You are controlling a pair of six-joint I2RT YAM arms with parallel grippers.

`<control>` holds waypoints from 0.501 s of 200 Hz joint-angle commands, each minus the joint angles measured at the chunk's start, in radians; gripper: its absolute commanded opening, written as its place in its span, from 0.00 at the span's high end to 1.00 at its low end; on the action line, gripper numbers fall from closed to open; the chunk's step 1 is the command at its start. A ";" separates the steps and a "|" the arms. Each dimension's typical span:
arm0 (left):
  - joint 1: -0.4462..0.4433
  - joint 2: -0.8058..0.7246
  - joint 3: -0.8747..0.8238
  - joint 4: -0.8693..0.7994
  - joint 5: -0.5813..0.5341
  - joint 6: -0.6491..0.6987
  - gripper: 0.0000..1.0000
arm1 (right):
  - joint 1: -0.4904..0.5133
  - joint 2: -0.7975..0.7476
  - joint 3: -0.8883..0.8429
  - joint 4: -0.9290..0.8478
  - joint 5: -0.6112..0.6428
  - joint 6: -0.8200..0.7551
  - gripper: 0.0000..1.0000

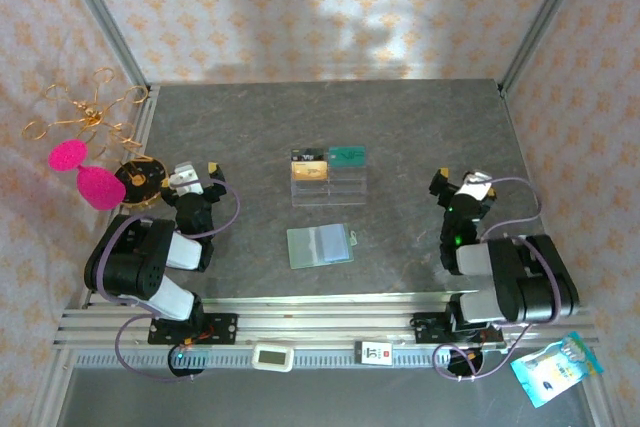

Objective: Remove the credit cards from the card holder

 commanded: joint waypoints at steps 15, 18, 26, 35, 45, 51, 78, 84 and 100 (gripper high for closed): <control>0.006 0.004 0.011 0.039 -0.010 -0.003 0.01 | -0.012 0.075 0.056 0.076 0.004 0.035 0.00; 0.007 0.003 0.011 0.040 -0.011 -0.002 0.01 | -0.012 0.090 0.054 0.115 0.014 0.026 0.00; 0.006 0.005 0.011 0.040 -0.010 -0.002 0.01 | -0.009 0.108 0.028 0.186 0.017 0.019 0.00; 0.006 0.003 0.012 0.038 -0.011 -0.003 0.01 | -0.009 0.085 0.053 0.091 0.018 0.029 0.00; 0.006 0.004 0.012 0.040 -0.009 -0.003 0.00 | -0.009 0.088 0.042 0.130 0.014 0.022 0.00; 0.007 0.002 0.012 0.038 -0.010 -0.003 0.01 | -0.009 0.097 0.038 0.147 0.015 0.020 0.00; 0.006 0.003 0.011 0.040 -0.010 -0.003 0.01 | -0.009 0.086 0.046 0.116 0.012 0.023 0.00; 0.007 0.004 0.012 0.038 -0.010 -0.003 0.01 | -0.009 0.084 0.048 0.103 0.013 0.026 0.00; 0.006 0.003 0.012 0.038 -0.010 -0.002 0.01 | -0.009 0.085 0.047 0.111 0.013 0.024 0.00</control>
